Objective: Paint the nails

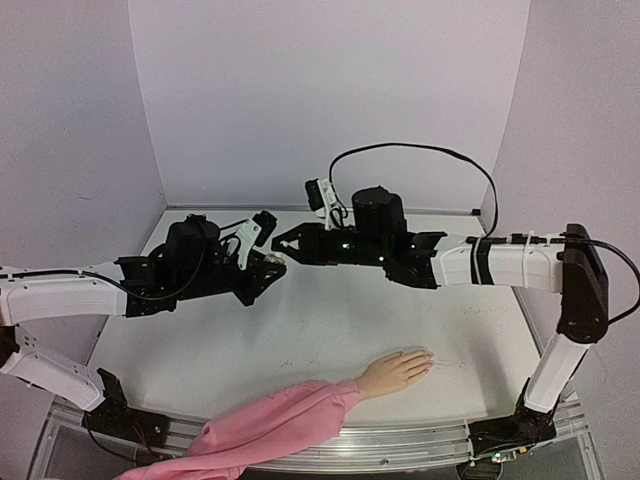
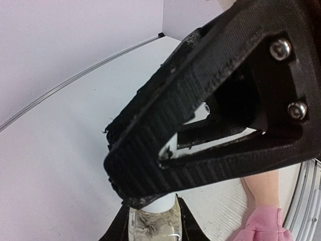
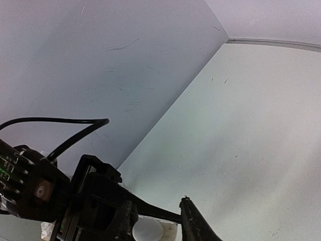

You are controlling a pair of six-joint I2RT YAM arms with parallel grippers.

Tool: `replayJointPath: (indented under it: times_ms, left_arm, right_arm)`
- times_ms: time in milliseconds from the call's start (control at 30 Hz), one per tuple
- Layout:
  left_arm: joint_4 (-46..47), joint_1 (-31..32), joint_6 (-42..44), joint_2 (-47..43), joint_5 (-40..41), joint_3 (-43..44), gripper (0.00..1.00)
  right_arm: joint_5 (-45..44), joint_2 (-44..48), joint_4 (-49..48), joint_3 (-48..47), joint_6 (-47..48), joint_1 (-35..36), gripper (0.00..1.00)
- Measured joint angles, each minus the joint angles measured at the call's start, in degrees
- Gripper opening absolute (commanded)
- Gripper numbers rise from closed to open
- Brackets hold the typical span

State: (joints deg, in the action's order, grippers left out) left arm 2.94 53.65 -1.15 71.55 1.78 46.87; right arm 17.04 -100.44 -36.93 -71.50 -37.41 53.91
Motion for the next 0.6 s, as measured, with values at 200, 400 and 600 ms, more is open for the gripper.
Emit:
replayJointPath:
  times_ms: [200,400,600]
  left_arm:
    - [-0.6,-0.6,1.2,0.1,-1.8,1.0,0.0]
    - [-2.5,-8.2,-1.9,1.4,-39.1,4.4,0.0]
    - [-1.5,-9.3,-4.7,4.8,-57.7,8.0,0.0]
  right_arm:
    - [7.1,-0.7,-2.2,-0.6,2.6,-1.4,0.0]
    - [35.4,-0.2,-7.7,0.9,16.7,-6.0,0.0]
    - [48.7,0.9,-9.3,-0.2,21.8,-6.8,0.37]
